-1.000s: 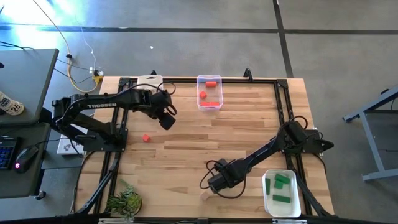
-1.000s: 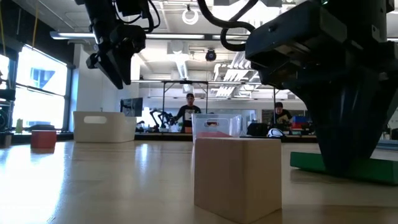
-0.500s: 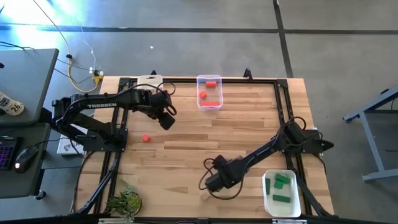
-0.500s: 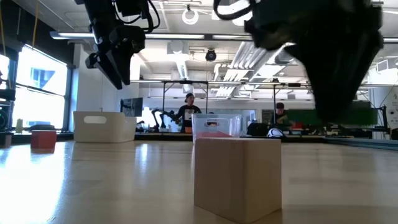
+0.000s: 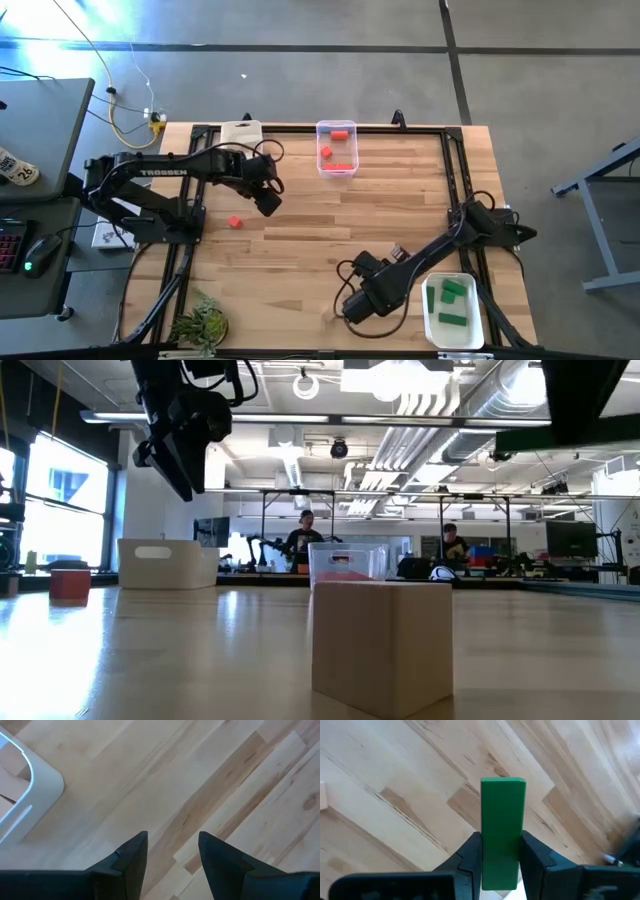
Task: Sort & place blocks by color
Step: Put the green block into the bottom white bin
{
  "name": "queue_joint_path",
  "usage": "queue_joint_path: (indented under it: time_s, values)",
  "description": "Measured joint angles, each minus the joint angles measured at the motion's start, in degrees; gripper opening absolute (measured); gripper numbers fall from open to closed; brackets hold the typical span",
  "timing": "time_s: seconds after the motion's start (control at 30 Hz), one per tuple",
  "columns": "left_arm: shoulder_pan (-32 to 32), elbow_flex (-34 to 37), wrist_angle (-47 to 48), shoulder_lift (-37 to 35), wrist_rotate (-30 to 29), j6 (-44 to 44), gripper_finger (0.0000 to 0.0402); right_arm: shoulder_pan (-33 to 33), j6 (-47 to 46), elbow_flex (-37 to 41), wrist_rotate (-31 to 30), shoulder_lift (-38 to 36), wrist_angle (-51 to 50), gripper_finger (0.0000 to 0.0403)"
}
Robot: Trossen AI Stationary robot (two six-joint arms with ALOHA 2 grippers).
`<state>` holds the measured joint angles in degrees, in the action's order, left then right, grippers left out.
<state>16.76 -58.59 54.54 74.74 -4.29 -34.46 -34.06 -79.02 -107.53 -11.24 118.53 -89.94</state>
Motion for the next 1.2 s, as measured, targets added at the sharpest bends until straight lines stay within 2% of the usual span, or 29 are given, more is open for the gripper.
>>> queue_joint_path:
  time_s: [0.33, 0.6, 0.9, 1.03, 1.2]
  values:
    - [-4.60, 0.02, 6.41, 0.02, -0.92, -3.49, 0.0163, -6.18, -7.21, 0.83, -0.40, -1.28, -0.12, 0.0073]
    - [-8.73, 0.02, 15.46, 0.02, -4.09, -10.73, 0.0163, -11.76, -21.66, 0.83, 0.05, -1.30, -0.10, 0.0073]
    - [-11.50, 0.19, 16.36, 0.02, -4.94, -15.28, 0.0163, -19.31, -40.06, 0.83, 4.67, -1.33, -0.07, 0.0073]
    - [-12.96, 2.70, 16.46, -0.16, -4.88, -18.46, 0.0163, -22.98, -47.46, 0.83, 8.16, -1.33, -0.05, 0.0073]
    - [-13.88, 5.83, 16.43, -0.28, -4.82, -19.59, 0.0163, -25.18, -48.50, 1.46, 11.84, -1.44, 0.07, 0.0073]
